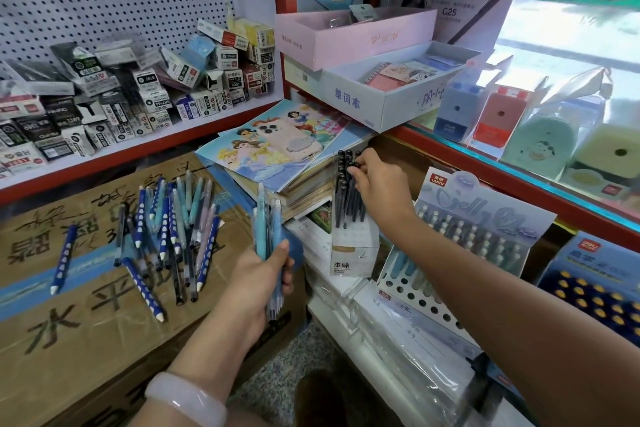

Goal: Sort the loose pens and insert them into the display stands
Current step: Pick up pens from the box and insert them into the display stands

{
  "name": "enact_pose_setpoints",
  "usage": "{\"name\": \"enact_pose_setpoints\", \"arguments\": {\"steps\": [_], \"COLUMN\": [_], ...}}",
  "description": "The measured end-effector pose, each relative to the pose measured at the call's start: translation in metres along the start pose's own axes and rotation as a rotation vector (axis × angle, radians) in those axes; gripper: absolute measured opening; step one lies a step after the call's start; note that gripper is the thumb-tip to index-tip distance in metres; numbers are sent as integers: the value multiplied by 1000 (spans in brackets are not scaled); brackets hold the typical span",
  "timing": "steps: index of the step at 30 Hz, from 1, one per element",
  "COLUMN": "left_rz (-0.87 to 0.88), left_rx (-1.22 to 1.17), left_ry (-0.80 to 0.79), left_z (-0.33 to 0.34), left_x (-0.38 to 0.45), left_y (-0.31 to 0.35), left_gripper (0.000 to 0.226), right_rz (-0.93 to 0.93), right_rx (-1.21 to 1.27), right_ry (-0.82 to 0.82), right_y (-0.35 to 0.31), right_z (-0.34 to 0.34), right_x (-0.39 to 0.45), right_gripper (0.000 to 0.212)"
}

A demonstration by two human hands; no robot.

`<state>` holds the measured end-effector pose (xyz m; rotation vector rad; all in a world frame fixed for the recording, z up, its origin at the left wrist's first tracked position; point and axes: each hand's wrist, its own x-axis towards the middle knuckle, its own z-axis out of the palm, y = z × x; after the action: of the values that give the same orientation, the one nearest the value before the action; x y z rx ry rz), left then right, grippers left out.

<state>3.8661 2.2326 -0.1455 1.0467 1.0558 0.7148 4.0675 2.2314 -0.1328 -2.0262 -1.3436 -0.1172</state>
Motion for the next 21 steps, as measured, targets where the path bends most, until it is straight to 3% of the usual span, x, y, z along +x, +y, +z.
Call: {"name": "enact_pose_setpoints", "arguments": {"steps": [18, 21], "left_rz": [-10, 0], "left_rx": [-101, -113], "left_ry": [-18, -32], "left_z": [-3, -2], "left_x": [0, -3], "left_y": [2, 3], "left_gripper": [18, 13], "right_rz": [151, 152], "right_rx": [37, 18], "right_ry": [-161, -99], "right_y": [11, 3], "right_z": [15, 4], "right_x": [-9, -13], "right_gripper": [20, 27]}}
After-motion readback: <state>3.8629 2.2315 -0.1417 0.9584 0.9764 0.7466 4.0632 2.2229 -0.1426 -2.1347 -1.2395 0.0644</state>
